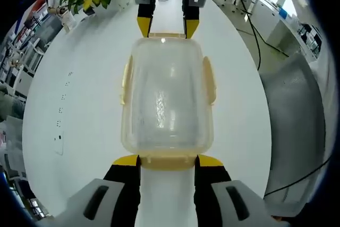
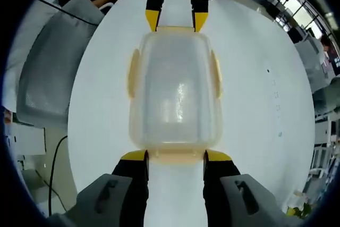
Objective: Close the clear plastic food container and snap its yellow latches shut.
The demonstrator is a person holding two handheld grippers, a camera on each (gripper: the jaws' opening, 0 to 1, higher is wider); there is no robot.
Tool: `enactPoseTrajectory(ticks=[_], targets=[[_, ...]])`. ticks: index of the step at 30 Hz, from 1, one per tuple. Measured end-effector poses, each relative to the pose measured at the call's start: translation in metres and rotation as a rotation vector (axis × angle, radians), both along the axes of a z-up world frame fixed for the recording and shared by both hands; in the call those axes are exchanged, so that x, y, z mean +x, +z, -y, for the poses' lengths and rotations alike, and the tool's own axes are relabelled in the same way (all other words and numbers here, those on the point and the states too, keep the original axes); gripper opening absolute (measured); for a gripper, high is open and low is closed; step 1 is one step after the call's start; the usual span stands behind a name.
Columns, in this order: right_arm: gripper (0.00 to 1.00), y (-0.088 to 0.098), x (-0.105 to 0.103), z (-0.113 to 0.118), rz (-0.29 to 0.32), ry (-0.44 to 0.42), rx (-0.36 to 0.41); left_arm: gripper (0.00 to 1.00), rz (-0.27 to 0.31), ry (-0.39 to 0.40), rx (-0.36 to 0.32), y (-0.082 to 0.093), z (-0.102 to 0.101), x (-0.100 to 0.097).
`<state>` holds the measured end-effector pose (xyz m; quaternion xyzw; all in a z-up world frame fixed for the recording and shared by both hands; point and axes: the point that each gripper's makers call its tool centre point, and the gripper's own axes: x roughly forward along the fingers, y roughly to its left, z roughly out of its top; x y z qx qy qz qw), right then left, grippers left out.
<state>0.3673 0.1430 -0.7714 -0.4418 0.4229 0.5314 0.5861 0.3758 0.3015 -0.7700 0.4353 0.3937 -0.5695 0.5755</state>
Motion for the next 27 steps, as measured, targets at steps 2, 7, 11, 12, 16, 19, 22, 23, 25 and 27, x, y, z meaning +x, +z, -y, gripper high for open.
enactPoseTrajectory(ticks=[2,7,11,12,16,19,22,23,25,27], targets=[[0.36,-0.004,0.0,0.007,-0.003,-0.001,-0.011,0.33,-0.003,0.001,0.002,0.0,0.007,0.0],[0.36,-0.011,-0.002,0.014,-0.018,-0.011,-0.012,0.33,-0.013,-0.005,0.022,-0.006,0.013,0.0],[0.36,-0.011,-0.003,0.011,-0.023,-0.001,0.008,0.33,-0.031,-0.003,0.043,-0.009,0.009,-0.002],[0.36,-0.011,-0.002,0.011,-0.018,0.005,0.003,0.33,-0.032,0.0,0.044,-0.008,0.009,-0.002],[0.36,-0.01,-0.002,0.007,-0.014,0.014,0.003,0.34,-0.031,0.014,0.055,-0.008,0.006,0.0],[0.36,-0.013,-0.003,0.007,-0.021,0.027,-0.002,0.34,-0.05,0.027,0.057,-0.009,0.006,-0.004],[0.36,-0.019,-0.003,0.008,-0.023,0.035,-0.017,0.34,-0.048,0.028,0.066,-0.013,0.007,-0.005],[0.36,-0.018,-0.003,0.008,-0.024,0.038,-0.016,0.34,-0.051,0.032,0.071,-0.014,0.007,-0.005],[0.37,-0.017,-0.003,0.008,-0.025,0.044,-0.011,0.34,-0.059,0.037,0.081,-0.017,0.006,-0.007],[0.37,-0.018,-0.002,0.009,-0.03,0.039,-0.007,0.34,-0.061,0.039,0.078,-0.015,0.007,-0.007]])
